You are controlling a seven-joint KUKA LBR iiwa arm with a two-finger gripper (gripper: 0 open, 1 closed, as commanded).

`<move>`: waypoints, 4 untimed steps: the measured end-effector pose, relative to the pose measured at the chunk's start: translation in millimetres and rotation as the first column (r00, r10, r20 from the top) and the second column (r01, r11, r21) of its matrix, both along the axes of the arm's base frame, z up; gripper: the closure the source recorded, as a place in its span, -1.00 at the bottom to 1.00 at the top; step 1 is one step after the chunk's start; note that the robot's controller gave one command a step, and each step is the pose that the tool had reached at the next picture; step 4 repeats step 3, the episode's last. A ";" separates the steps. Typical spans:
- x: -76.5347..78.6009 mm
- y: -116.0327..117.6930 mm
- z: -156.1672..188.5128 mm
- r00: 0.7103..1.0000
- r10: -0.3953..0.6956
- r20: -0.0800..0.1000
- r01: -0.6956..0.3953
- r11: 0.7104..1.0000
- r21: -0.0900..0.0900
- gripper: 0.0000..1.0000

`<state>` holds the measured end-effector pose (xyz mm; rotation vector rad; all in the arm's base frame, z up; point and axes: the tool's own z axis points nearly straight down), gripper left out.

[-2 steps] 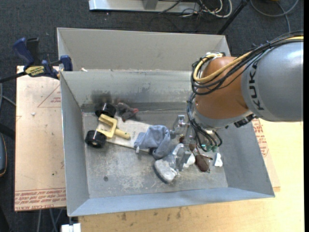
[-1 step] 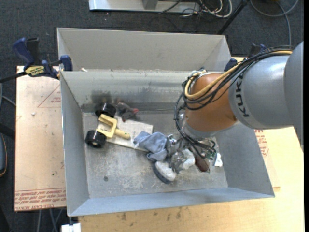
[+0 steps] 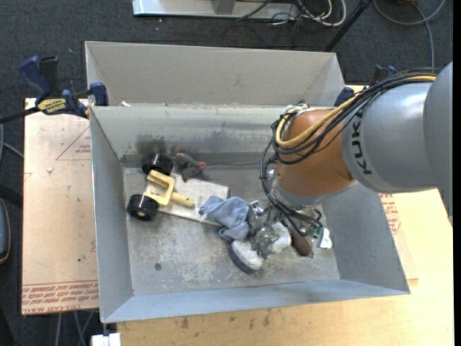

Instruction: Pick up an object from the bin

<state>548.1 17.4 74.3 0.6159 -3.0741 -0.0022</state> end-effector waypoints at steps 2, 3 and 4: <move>-14.9 3.3 107.9 1.000 -0.006 0.009 0.006 1.000 0.002 1.00; -31.6 20.6 143.8 1.000 -0.005 0.002 0.005 1.000 0.001 1.00; -31.6 20.6 143.8 1.000 -0.005 0.002 0.005 1.000 0.001 1.00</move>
Offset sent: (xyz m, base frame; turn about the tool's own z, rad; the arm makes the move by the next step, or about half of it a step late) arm 0.0000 0.0000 0.0000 0.0000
